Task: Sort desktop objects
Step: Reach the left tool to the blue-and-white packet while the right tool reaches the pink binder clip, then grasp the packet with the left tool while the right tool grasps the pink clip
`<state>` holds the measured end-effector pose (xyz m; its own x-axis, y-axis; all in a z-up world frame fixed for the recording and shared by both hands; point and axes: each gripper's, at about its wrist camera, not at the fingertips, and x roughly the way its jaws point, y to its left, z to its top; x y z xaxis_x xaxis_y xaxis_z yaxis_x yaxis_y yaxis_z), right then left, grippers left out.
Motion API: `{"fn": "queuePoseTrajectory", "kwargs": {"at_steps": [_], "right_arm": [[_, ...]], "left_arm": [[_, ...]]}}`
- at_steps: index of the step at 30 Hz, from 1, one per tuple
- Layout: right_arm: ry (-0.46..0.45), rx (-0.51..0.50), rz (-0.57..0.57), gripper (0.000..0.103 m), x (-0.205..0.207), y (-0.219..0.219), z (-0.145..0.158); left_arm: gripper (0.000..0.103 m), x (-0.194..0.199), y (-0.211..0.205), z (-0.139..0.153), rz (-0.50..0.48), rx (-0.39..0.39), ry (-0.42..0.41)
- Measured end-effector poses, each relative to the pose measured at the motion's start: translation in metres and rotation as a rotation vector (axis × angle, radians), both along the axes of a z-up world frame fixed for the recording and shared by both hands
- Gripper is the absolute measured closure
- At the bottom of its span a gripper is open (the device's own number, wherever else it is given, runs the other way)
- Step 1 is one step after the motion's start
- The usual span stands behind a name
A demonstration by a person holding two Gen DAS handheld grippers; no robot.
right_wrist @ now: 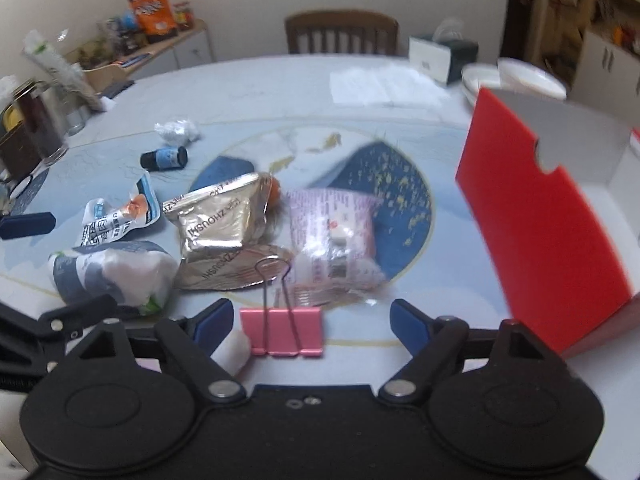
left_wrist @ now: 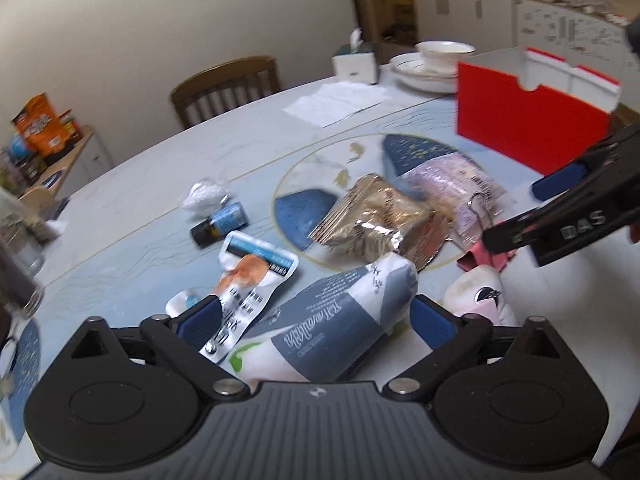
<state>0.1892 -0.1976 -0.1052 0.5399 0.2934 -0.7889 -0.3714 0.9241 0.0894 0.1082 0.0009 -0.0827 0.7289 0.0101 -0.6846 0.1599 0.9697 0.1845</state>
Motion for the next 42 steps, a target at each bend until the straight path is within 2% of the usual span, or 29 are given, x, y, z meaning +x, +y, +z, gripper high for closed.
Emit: {"fn": "queuePoseTrajectory", "kwargs": {"at_steps": [5, 8, 10, 12, 19, 22, 30, 36, 42], "right_arm": [[0.066, 0.003, -0.056, 0.022, 0.005, 0.011, -0.009], [0.064, -0.031, -0.084, 0.025, 0.007, 0.02, -0.014], [0.071, -0.044, -0.101, 0.028, 0.008, 0.024, -0.016], [0.078, -0.051, -0.115, 0.031, 0.008, 0.026, -0.018], [0.104, -0.072, -0.154, 0.05, 0.006, 0.028, -0.02], [0.102, -0.079, -0.163, 0.052, 0.004, 0.028, -0.017], [0.085, -0.077, -0.182, 0.053, -0.006, 0.014, -0.006], [0.073, -0.082, -0.185, 0.053, -0.014, 0.001, 0.005], [0.063, -0.029, -0.173, 0.053, -0.023, -0.02, 0.023]], "left_arm": [[0.008, 0.003, 0.014, -0.009, -0.081, -0.026, 0.033], [0.021, 0.007, 0.022, -0.014, -0.105, -0.042, 0.059], [0.025, 0.008, 0.025, -0.017, -0.117, -0.051, 0.07], [0.036, 0.007, 0.027, -0.018, -0.129, -0.056, 0.07], [0.06, 0.006, 0.034, -0.018, -0.142, -0.097, 0.076], [0.07, 0.007, 0.037, -0.015, -0.146, -0.115, 0.069], [0.083, 0.007, 0.04, -0.007, -0.131, -0.15, 0.067], [0.087, 0.004, 0.037, 0.0, -0.115, -0.171, 0.076], [0.089, -0.002, 0.033, 0.012, -0.065, -0.198, 0.073]]}}
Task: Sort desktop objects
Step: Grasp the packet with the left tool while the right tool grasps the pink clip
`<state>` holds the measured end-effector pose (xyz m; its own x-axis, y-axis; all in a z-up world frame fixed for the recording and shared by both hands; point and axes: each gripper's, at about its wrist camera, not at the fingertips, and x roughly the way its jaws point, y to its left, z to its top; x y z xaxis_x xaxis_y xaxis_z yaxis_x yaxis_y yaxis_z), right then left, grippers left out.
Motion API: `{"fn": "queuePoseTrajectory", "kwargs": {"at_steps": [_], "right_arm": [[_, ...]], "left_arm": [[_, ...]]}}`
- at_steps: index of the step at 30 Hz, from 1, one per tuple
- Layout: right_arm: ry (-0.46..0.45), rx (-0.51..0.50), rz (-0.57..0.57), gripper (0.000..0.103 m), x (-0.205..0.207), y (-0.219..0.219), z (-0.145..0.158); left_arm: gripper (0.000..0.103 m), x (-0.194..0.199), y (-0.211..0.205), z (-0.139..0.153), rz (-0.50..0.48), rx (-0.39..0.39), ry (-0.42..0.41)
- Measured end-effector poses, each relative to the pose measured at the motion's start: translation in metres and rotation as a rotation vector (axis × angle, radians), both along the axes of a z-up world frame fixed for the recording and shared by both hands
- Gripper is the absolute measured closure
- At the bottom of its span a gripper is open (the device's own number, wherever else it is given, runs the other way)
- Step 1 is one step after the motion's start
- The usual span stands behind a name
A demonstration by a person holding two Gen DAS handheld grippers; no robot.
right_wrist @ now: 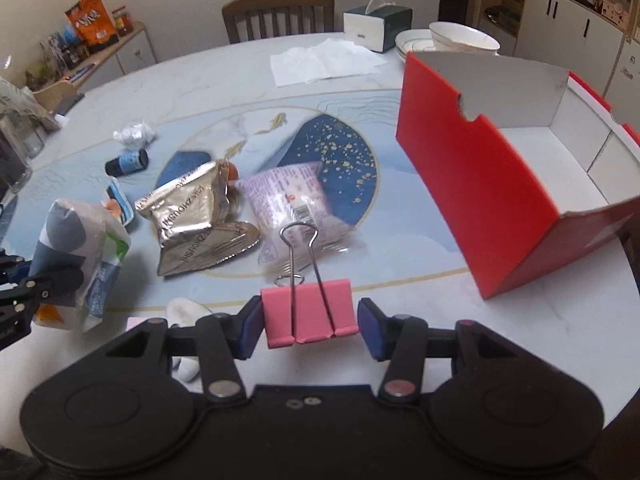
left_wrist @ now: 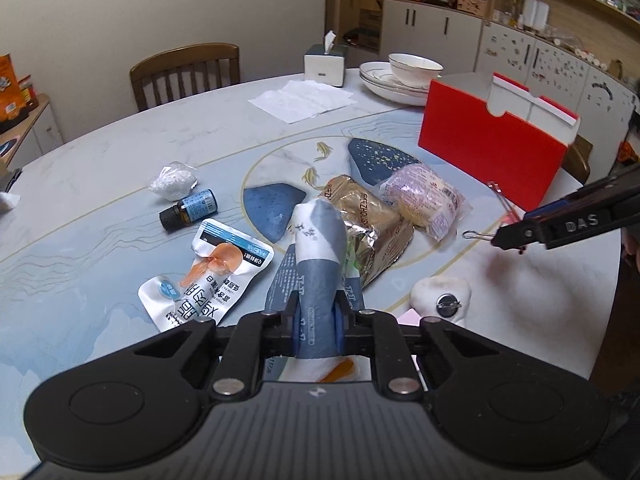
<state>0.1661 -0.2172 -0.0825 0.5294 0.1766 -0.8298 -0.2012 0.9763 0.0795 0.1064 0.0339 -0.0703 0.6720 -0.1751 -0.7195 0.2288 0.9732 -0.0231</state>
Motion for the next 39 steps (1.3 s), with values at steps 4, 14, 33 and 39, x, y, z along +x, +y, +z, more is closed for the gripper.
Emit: {"fn": "queuePoseTrajectory", "kwargs": {"at_steps": [4, 14, 33, 39], "right_arm": [[-0.024, 0.016, 0.03, 0.053, -0.005, -0.014, 0.014], [-0.112, 0.057, 0.1, 0.053, 0.002, -0.054, 0.062], [-0.179, 0.112, 0.085, 0.053, 0.04, -0.16, 0.101], [-0.193, 0.092, 0.052, 0.053, 0.054, -0.193, 0.098]], "left_arm": [[0.089, -0.006, -0.009, 0.011, 0.032, -0.009, -0.002], [0.089, -0.001, -0.054, 0.051, 0.077, -0.003, -0.038], [0.089, 0.042, -0.163, 0.085, 0.03, -0.011, -0.095], [0.089, 0.068, -0.2, 0.093, -0.024, -0.014, -0.104]]}}
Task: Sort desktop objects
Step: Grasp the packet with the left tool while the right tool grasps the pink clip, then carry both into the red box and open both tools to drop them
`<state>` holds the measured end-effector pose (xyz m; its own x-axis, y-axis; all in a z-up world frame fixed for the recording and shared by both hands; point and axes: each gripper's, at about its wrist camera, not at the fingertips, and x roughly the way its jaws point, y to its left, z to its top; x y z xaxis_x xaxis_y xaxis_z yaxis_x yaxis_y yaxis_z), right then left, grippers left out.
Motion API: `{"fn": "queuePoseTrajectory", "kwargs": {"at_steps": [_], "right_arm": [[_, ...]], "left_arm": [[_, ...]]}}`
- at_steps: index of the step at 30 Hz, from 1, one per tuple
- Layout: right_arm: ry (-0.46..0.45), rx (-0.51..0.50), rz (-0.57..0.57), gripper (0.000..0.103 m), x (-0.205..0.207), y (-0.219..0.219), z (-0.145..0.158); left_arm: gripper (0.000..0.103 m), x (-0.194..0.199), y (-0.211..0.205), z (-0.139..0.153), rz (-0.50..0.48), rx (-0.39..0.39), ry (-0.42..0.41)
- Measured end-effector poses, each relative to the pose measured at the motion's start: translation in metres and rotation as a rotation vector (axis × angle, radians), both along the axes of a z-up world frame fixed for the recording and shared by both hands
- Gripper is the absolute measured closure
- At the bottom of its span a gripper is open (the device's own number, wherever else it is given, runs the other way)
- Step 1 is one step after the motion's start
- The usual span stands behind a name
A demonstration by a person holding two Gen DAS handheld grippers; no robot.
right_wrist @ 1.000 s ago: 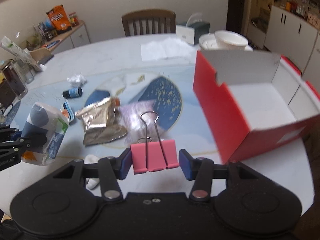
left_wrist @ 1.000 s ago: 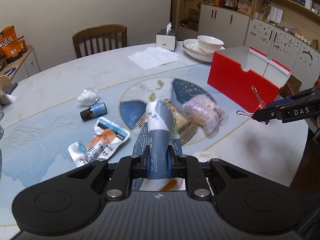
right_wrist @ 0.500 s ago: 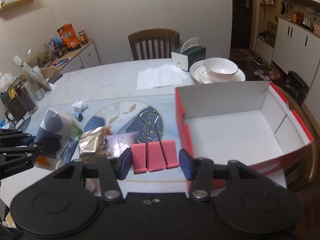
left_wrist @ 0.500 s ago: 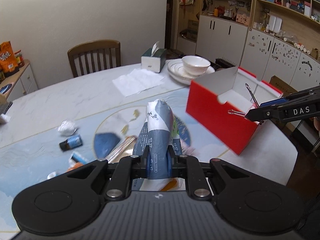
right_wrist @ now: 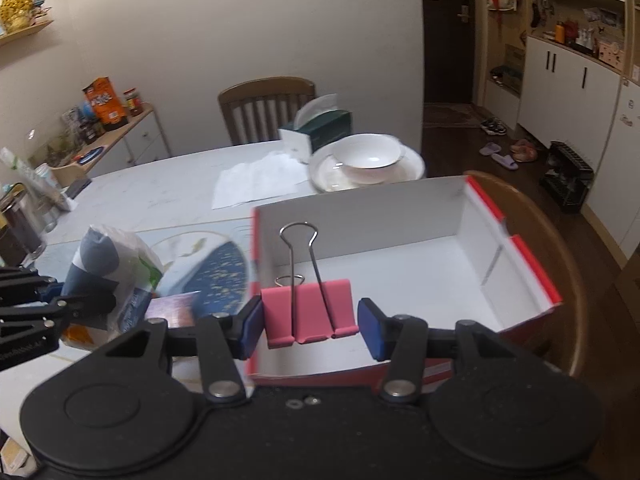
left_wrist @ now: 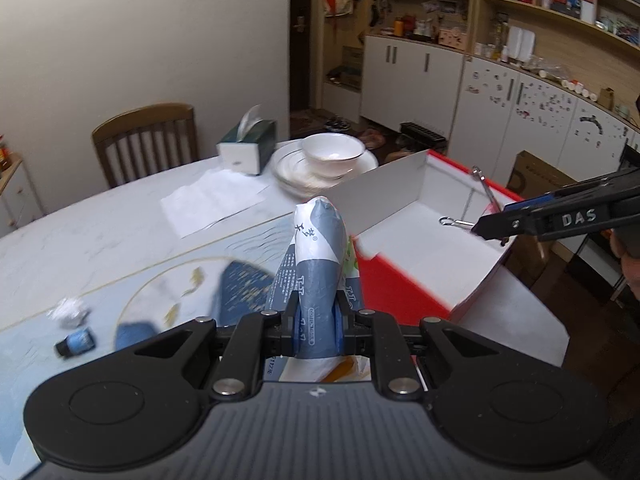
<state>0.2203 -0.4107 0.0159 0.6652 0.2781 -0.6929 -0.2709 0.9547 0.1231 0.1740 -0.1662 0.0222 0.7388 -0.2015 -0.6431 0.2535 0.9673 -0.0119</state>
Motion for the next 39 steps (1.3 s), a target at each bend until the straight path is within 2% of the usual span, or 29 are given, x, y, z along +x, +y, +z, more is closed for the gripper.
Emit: {"fn": "queuePoseTrajectory", "kwargs": {"at_steps": [4, 16, 21, 25, 30, 34, 39], "right_arm": [[-0.01, -0.02, -0.016, 0.053, 0.01, -0.02, -0.003], [0.028, -0.065, -0.049, 0.053, 0.049, -0.064, -0.022], [0.034, -0.09, -0.043, 0.053, 0.062, -0.075, -0.026], [0.039, -0.104, -0.037, 0.053, 0.072, -0.082, -0.03], [0.077, -0.112, 0.001, 0.053, 0.089, -0.082, -0.043], [0.107, -0.13, 0.049, 0.053, 0.098, -0.077, -0.057], [0.165, -0.141, 0.082, 0.053, 0.11, -0.073, -0.074]], "left_arm": [[0.089, 0.021, -0.026, -0.001, -0.046, 0.044, -0.005], [0.089, 0.087, -0.08, 0.002, -0.161, 0.08, 0.038], [0.089, 0.114, -0.1, -0.001, -0.183, 0.046, 0.072], [0.089, 0.135, -0.118, -0.005, -0.214, 0.061, 0.083], [0.089, 0.158, -0.136, -0.025, -0.243, 0.104, 0.13], [0.089, 0.168, -0.147, -0.044, -0.254, 0.178, 0.139], [0.089, 0.181, -0.152, -0.066, -0.257, 0.183, 0.204]]}}
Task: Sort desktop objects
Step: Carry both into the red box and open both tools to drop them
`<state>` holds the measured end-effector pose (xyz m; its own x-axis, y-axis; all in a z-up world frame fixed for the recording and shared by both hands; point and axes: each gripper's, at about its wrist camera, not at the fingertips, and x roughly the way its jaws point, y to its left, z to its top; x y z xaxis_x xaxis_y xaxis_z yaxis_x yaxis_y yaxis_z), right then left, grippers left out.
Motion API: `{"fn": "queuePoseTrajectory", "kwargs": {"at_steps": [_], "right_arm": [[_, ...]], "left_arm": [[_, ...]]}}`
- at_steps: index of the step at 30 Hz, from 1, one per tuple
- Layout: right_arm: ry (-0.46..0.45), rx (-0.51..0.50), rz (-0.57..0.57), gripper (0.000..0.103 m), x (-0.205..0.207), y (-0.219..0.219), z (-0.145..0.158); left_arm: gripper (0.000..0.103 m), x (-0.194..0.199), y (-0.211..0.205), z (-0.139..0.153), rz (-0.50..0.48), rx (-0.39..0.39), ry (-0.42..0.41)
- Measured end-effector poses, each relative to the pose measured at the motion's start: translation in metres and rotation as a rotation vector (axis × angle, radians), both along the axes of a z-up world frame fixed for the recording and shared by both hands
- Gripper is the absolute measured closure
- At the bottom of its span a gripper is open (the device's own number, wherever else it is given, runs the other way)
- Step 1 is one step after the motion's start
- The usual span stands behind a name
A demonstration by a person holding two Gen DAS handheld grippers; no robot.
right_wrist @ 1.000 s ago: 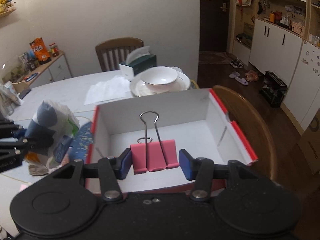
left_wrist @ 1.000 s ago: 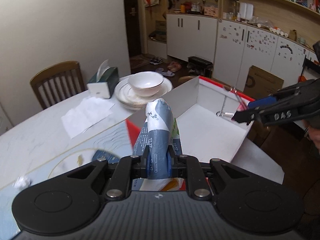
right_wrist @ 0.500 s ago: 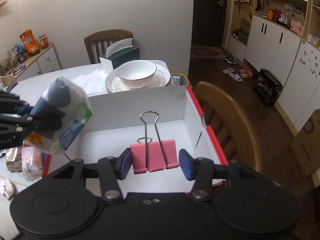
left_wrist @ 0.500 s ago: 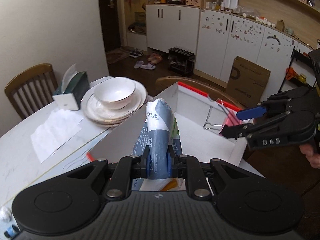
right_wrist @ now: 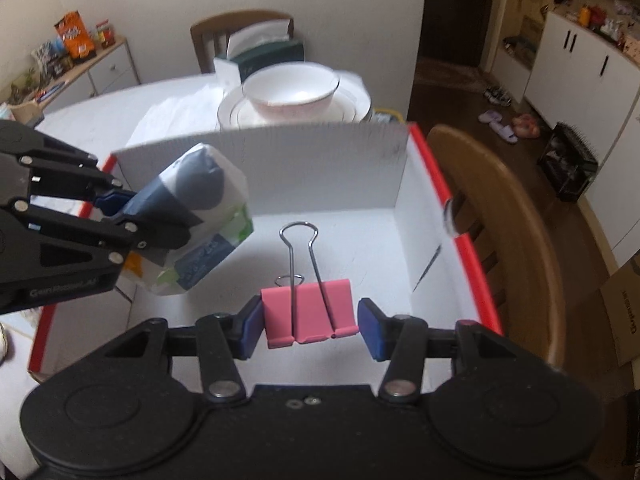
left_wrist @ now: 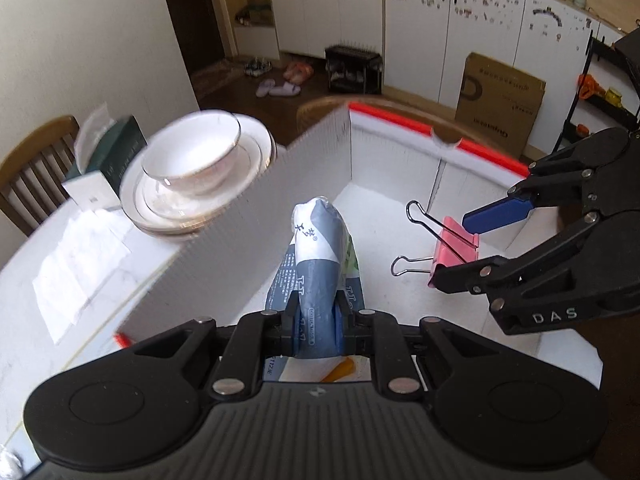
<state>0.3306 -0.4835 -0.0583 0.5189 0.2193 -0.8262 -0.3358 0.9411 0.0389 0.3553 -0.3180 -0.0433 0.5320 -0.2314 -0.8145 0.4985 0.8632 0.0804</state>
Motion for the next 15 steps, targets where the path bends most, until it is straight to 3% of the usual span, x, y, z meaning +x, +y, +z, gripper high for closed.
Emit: {"fn": "queuePoseTrajectory", "kwargs": {"at_steps": [8, 15], "right_arm": [[0.093, -0.021, 0.0, 0.053, 0.012, -0.005, -0.022], [0.14, -0.044, -0.005, 0.053, 0.019, -0.004, -0.033]], "left_arm": [[0.089, 0.012, -0.01, -0.033, -0.008, 0.038, 0.112], [0.089, 0.017, -0.013, -0.04, -0.018, 0.033, 0.144]]}}
